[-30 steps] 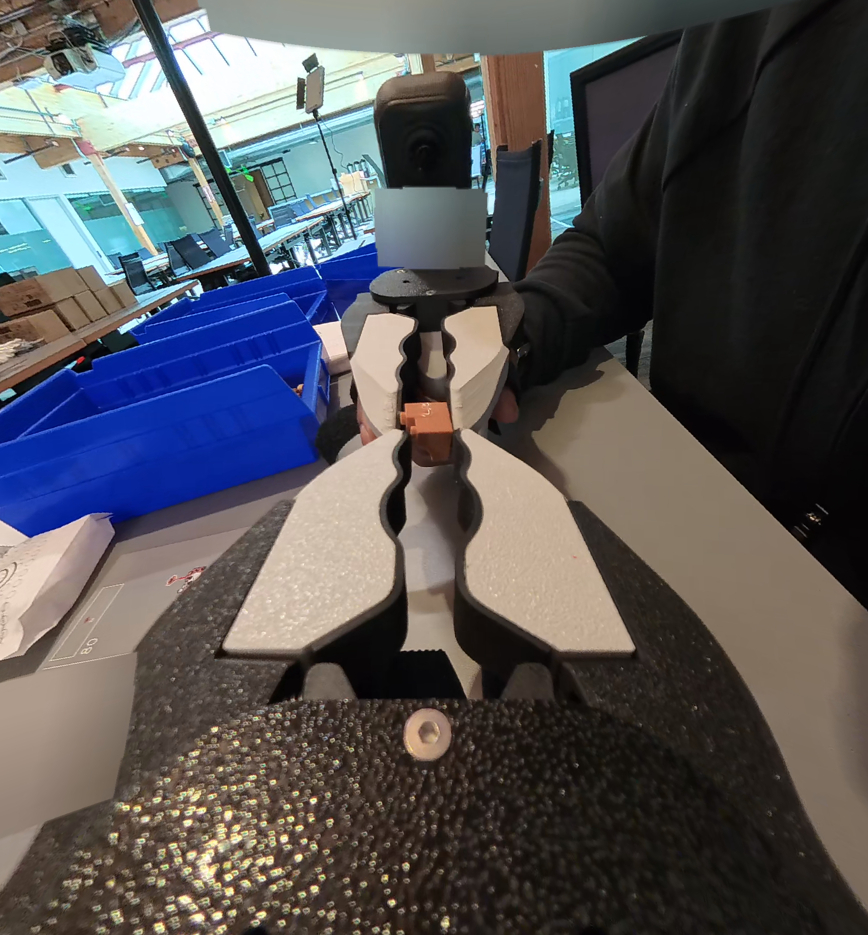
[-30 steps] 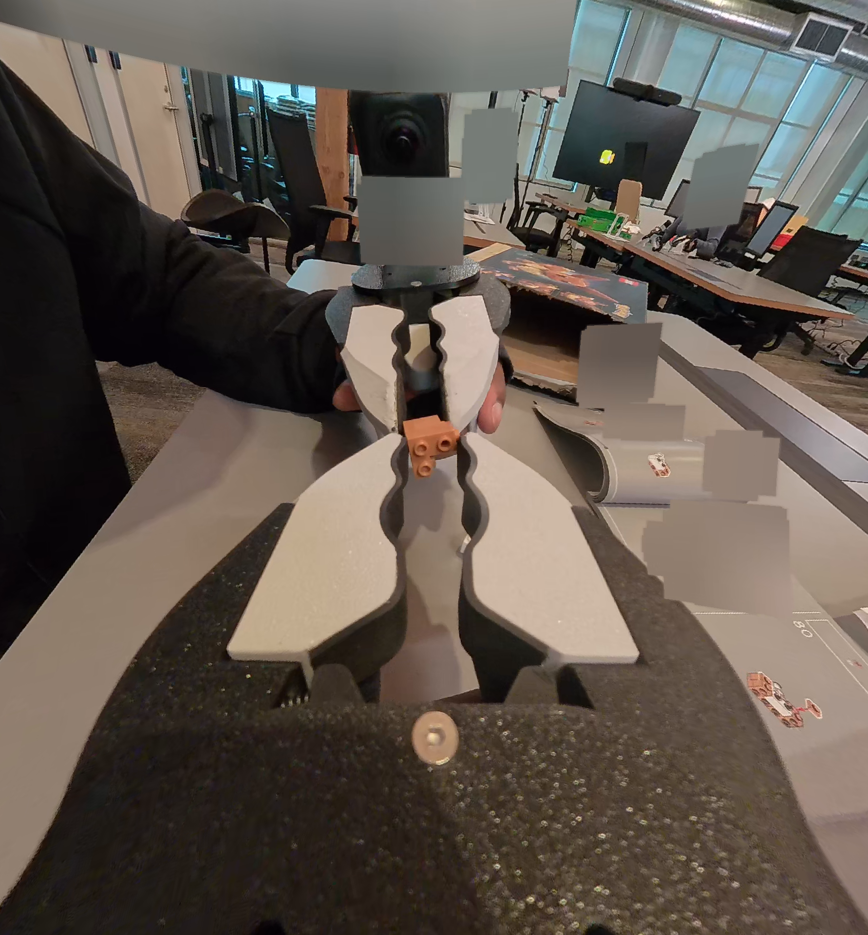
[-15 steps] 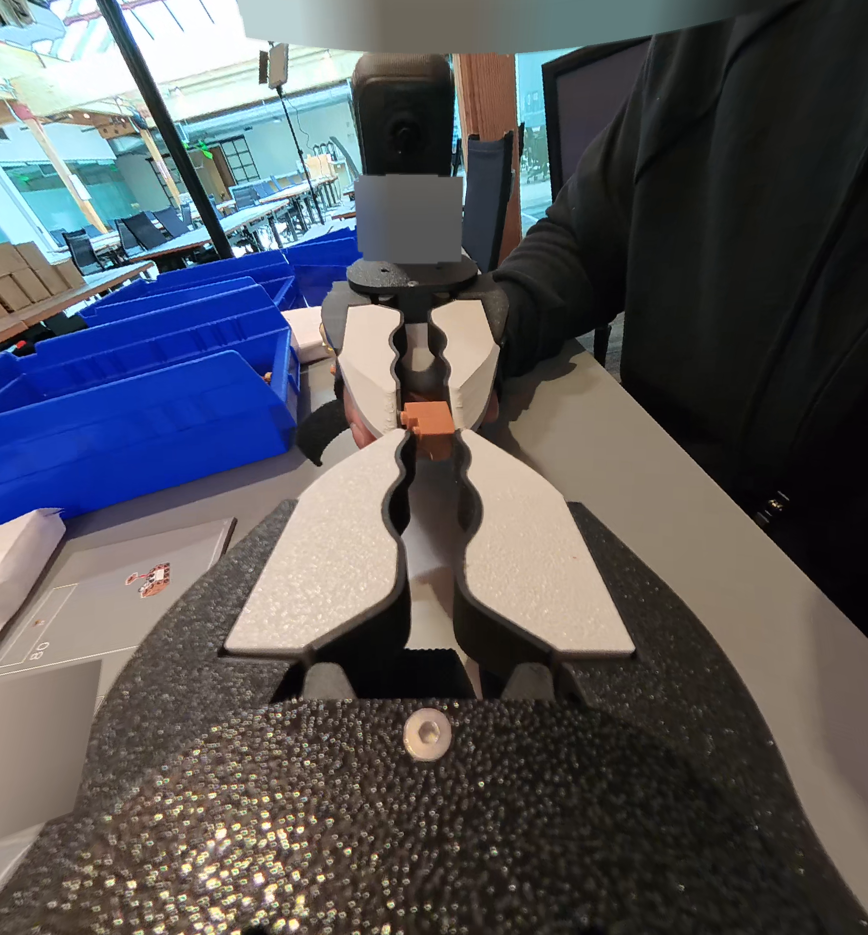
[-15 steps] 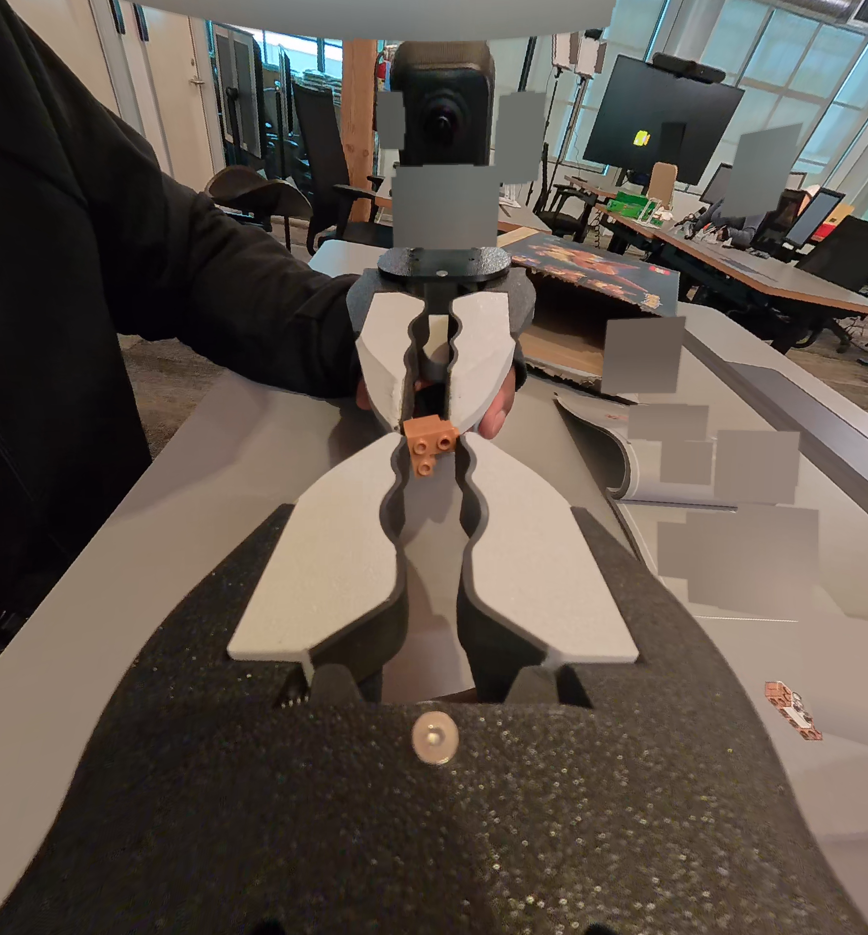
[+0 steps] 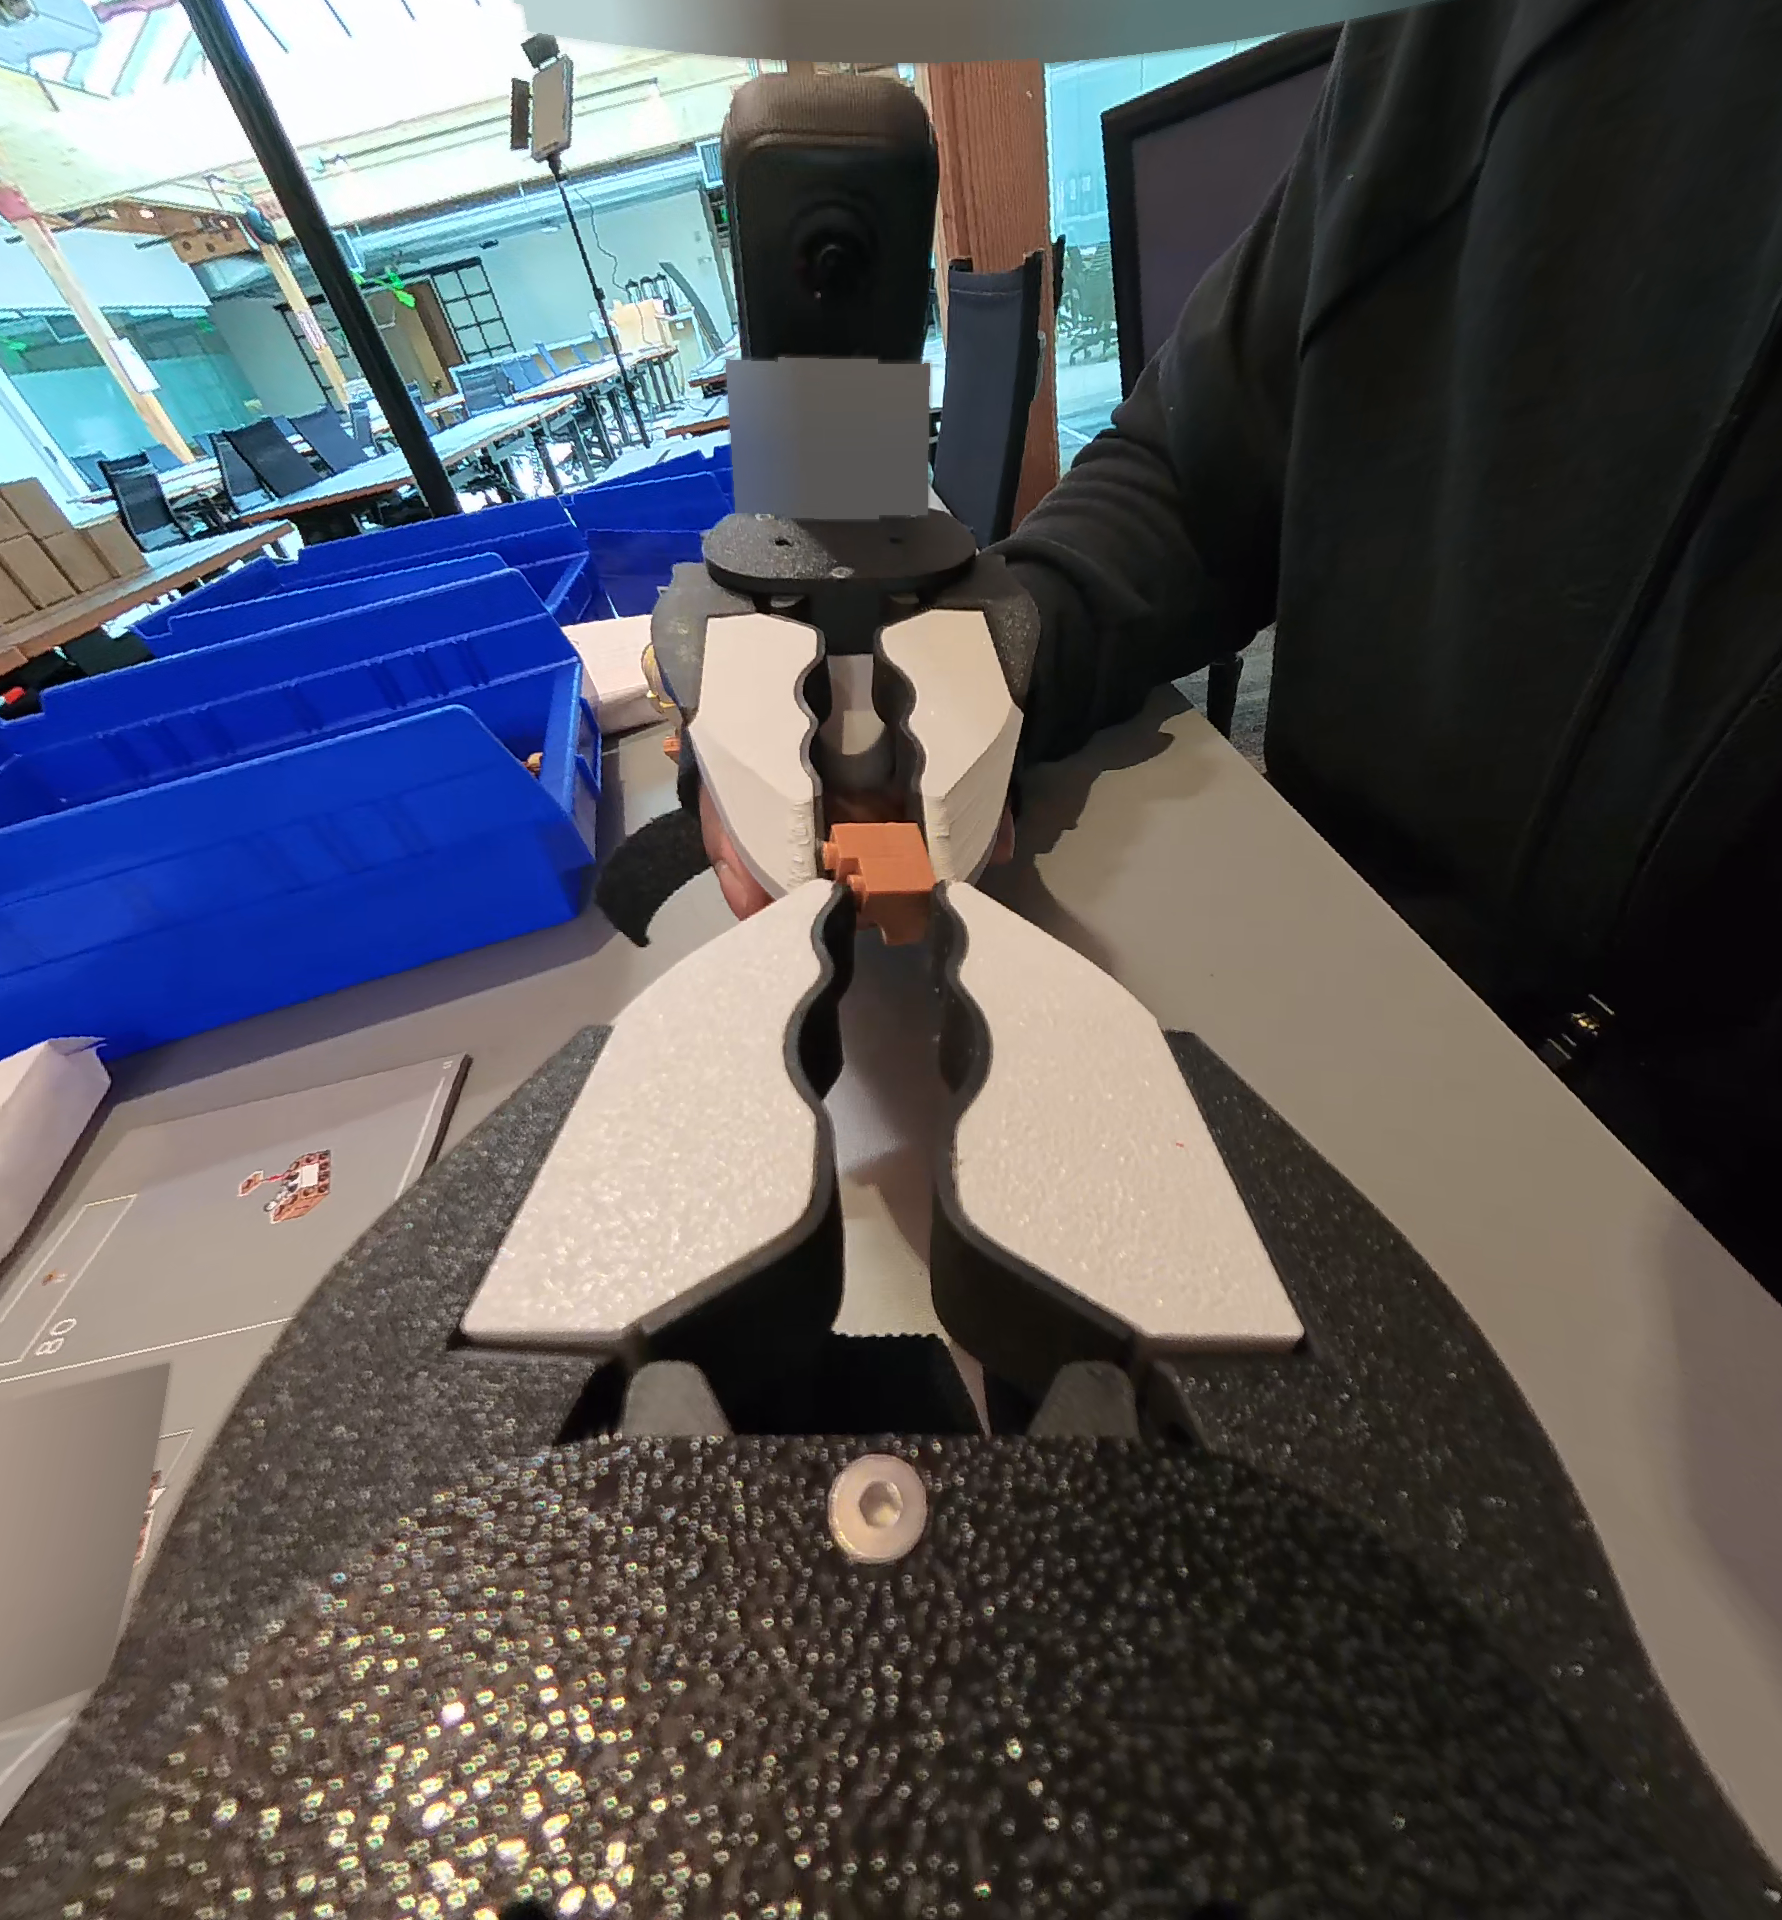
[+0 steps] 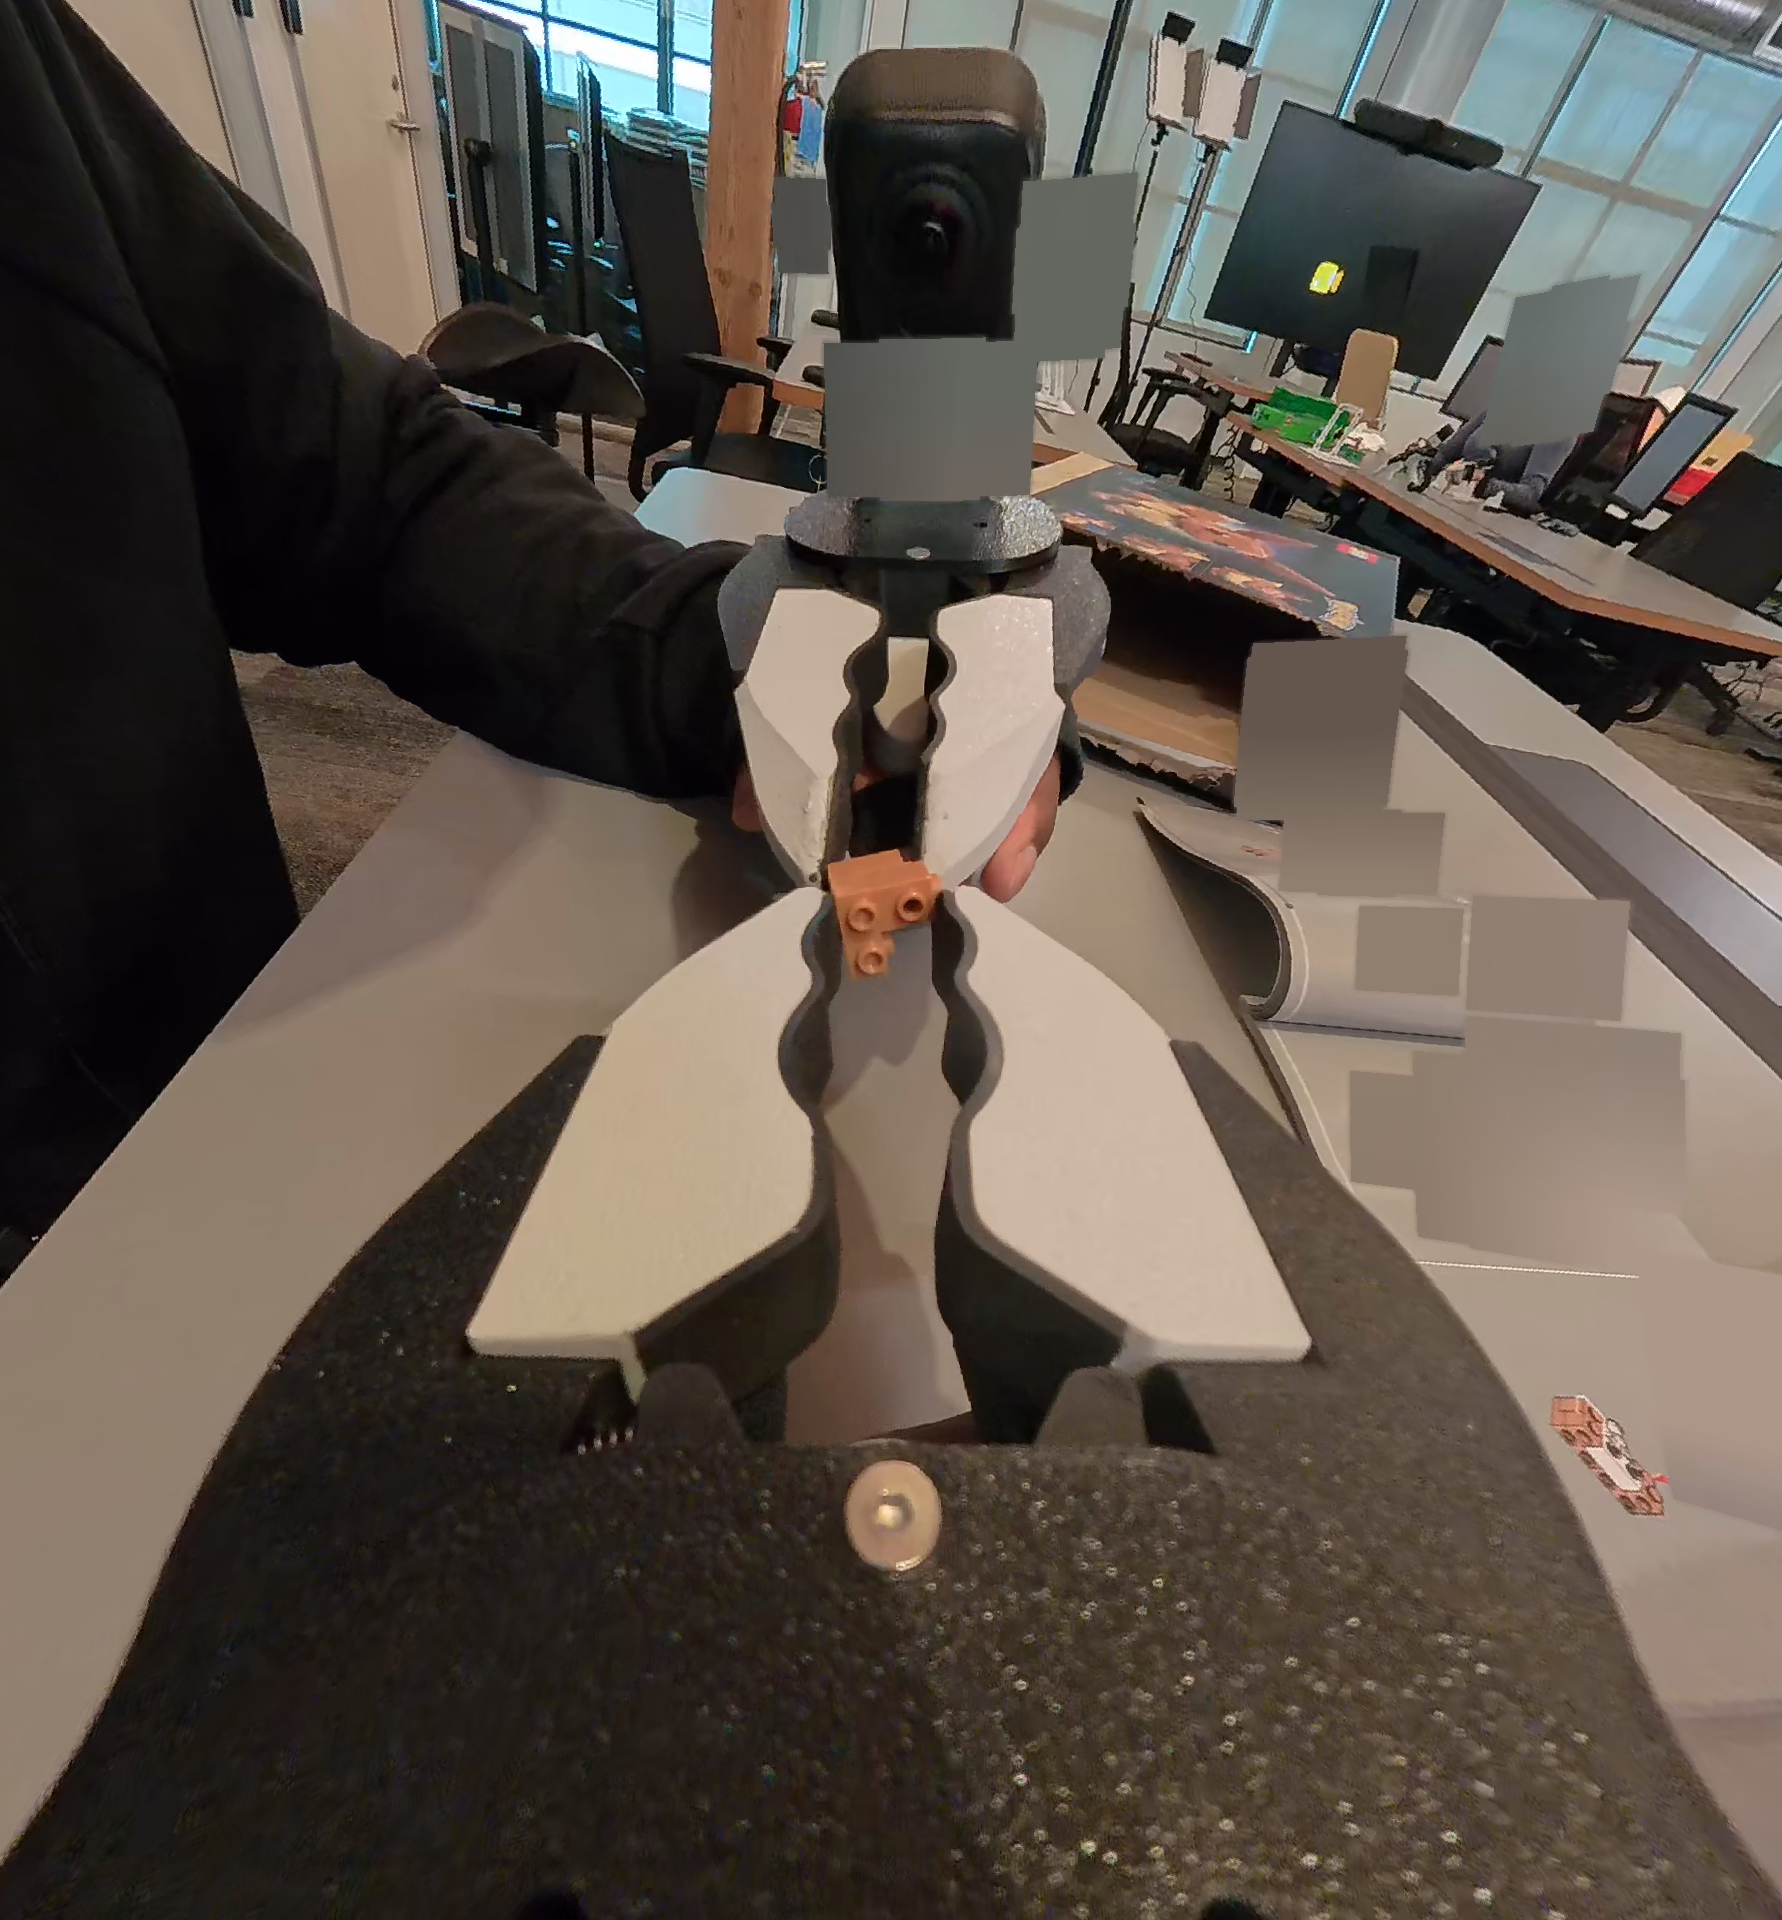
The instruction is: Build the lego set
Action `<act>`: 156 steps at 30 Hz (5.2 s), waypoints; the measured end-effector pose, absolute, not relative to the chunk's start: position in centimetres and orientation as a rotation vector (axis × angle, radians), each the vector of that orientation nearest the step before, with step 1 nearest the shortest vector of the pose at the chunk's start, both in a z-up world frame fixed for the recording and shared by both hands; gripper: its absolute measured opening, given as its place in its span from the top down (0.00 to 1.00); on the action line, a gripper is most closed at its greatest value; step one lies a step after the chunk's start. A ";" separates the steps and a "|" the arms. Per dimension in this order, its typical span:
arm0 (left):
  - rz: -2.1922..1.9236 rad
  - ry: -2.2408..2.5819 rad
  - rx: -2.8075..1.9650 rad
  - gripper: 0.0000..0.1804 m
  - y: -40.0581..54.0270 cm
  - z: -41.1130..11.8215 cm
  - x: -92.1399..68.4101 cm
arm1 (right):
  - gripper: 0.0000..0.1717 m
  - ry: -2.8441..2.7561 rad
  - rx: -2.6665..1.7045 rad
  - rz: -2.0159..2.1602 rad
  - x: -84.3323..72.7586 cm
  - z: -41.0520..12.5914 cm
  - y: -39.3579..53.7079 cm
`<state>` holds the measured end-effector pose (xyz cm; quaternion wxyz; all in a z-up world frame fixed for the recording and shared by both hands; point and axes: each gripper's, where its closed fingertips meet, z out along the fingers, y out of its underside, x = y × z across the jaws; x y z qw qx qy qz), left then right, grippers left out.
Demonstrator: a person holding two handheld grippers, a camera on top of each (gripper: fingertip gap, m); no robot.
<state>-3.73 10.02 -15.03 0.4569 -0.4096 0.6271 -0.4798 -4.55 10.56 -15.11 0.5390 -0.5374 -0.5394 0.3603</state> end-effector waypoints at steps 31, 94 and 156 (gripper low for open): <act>-1.309 1.398 -1.620 0.86 13.3 -18.1 -3.2 | 0.89 -1.355 -1.234 0.178 -3.7 -18.7 14.4; -0.580 1.287 -1.825 0.90 13.9 -22.8 -8.5 | 0.77 -1.411 -1.409 0.034 -3.9 -22.1 15.9; -0.307 2.052 -1.254 0.76 15.9 -24.2 -7.8 | 0.84 -1.462 -1.435 0.080 -3.4 -22.6 15.4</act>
